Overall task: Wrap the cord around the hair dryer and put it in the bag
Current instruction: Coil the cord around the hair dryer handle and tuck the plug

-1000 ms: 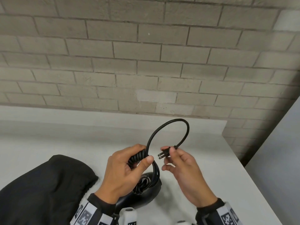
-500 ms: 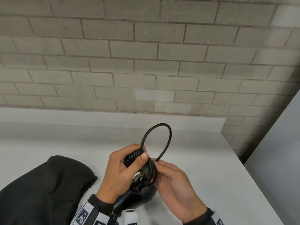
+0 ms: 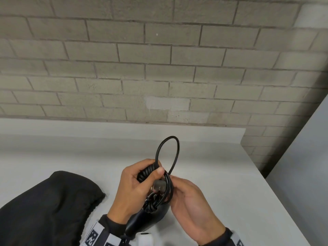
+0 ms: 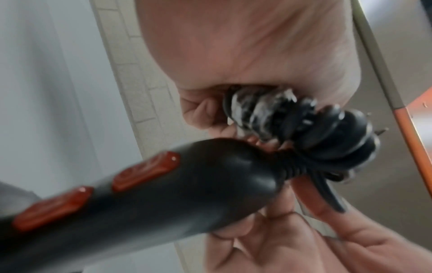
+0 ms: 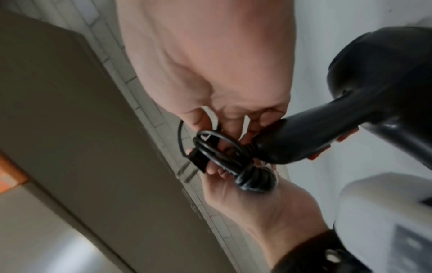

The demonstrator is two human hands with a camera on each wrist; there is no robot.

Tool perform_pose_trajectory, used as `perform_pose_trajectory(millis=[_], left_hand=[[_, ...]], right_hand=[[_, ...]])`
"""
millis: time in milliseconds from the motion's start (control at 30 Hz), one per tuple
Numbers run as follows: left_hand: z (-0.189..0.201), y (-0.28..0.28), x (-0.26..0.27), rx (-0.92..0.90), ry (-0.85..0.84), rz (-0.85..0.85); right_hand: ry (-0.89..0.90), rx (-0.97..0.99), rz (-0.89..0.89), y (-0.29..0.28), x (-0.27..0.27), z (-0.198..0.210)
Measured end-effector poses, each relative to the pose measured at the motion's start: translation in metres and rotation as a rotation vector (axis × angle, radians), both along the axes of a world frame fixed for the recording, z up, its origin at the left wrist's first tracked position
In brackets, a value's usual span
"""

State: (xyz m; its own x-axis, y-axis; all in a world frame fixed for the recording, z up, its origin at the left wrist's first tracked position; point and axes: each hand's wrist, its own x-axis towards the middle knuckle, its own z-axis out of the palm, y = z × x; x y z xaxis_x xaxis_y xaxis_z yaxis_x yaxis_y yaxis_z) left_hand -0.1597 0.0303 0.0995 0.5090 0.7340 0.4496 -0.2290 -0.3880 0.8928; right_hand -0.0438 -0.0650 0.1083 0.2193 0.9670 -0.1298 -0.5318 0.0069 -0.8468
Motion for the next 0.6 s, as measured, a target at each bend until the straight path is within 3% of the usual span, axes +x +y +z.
perform_pose_trajectory(millis=[167, 300, 367, 600], left_hand=[[0.0, -0.002, -0.001, 0.077, 0.139, 0.118], [0.002, -0.003, -0.001, 0.091, 0.162, 0.182], [0.003, -0.003, -0.002, 0.113, 0.186, 0.204], [0.008, -0.009, 0.0, 0.269, 0.281, 0.309]], right_hand=[[-0.189, 0.047, -0.18, -0.011, -0.016, -0.005], [-0.496, 0.226, -0.12, -0.018, -0.023, -0.011], [-0.66, 0.237, -0.154, -0.018, -0.02, -0.012], [-0.949, 0.253, -0.322, -0.018, -0.012, -0.012]])
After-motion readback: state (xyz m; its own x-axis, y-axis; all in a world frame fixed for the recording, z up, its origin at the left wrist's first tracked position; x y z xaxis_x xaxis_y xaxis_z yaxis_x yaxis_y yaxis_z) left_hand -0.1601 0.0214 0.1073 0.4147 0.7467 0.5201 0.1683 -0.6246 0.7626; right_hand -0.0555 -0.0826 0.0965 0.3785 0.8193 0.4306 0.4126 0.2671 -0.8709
